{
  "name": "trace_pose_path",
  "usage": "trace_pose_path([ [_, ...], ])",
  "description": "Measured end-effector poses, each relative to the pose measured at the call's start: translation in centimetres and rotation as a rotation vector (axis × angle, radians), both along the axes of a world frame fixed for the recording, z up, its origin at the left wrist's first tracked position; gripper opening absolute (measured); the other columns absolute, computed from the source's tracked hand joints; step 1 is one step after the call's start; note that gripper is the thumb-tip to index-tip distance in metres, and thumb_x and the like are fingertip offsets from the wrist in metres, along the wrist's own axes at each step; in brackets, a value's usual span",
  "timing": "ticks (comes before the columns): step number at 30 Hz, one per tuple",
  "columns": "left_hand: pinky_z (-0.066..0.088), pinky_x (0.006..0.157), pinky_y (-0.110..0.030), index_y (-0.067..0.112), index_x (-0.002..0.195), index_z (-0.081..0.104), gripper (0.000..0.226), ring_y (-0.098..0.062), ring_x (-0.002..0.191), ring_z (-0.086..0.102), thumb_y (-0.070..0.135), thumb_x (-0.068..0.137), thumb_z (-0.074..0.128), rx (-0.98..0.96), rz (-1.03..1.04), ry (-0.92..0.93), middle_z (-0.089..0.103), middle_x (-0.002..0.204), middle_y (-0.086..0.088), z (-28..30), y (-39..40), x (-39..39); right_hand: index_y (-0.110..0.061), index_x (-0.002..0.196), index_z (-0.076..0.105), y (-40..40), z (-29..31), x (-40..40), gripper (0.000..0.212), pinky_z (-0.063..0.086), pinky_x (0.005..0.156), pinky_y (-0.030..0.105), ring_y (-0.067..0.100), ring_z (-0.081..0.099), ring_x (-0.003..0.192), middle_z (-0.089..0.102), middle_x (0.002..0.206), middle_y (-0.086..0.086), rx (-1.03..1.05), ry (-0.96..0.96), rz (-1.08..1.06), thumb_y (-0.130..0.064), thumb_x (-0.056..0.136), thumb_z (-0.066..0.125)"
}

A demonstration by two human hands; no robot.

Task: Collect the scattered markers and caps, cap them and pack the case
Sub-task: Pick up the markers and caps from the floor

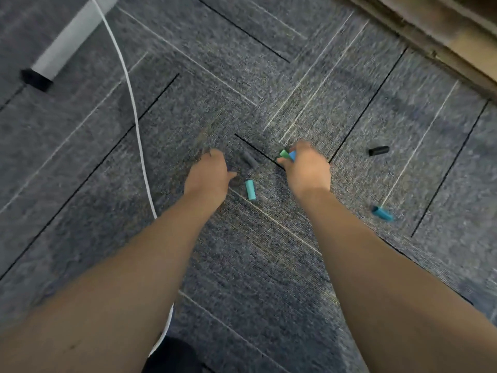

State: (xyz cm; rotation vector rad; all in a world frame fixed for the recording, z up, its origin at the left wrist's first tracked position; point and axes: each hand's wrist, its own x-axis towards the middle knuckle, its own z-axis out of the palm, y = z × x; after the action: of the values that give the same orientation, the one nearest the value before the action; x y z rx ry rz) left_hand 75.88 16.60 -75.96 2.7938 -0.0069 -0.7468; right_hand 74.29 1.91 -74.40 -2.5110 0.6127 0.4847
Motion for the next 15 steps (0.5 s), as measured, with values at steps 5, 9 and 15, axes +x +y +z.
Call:
trace_pose_path([
  [5, 0.027, 0.047, -0.026, -0.001, 0.108, 0.045, 0.023, -0.02, 0.063, 0.045, 0.018, 0.095, 0.044, -0.115, 0.033, 0.022, 0.05, 0.079, -0.005, 0.6, 0.1, 0.9, -0.003, 0.111, 0.049, -0.3, 0.2, 1.4, 0.03, 0.054, 0.079, 0.039, 0.029, 0.061, 0.091, 0.061, 0.102, 0.013, -0.037, 0.143, 0.097, -0.025, 0.092, 0.056],
  [9, 0.025, 0.044, -0.027, 0.005, 0.108, 0.046, 0.025, -0.012, 0.054, 0.038, 0.026, 0.098, 0.038, -0.163, 0.17, 0.091, 0.04, 0.067, 0.001, 0.7, -1.4, 2.1, -0.005, 0.081, 0.048, -0.8, 0.2, 1.2, 0.021, 0.052, 0.061, 0.028, 0.017, 0.054, 0.064, 0.052, 0.076, 0.004, 0.001, 0.243, 0.164, -0.022, 0.094, 0.048],
  [15, 0.025, 0.041, -0.026, 0.008, 0.085, 0.053, 0.046, -0.017, 0.056, 0.046, 0.053, 0.089, 0.045, -0.042, 0.228, 0.15, 0.05, 0.066, -0.002, 0.4, -4.0, 3.6, -0.008, 0.076, 0.047, -1.6, -0.5, -0.7, 0.022, 0.052, 0.061, 0.034, 0.022, 0.055, 0.068, 0.051, 0.073, 0.004, 0.107, 0.212, 0.034, -0.023, 0.091, 0.05],
])
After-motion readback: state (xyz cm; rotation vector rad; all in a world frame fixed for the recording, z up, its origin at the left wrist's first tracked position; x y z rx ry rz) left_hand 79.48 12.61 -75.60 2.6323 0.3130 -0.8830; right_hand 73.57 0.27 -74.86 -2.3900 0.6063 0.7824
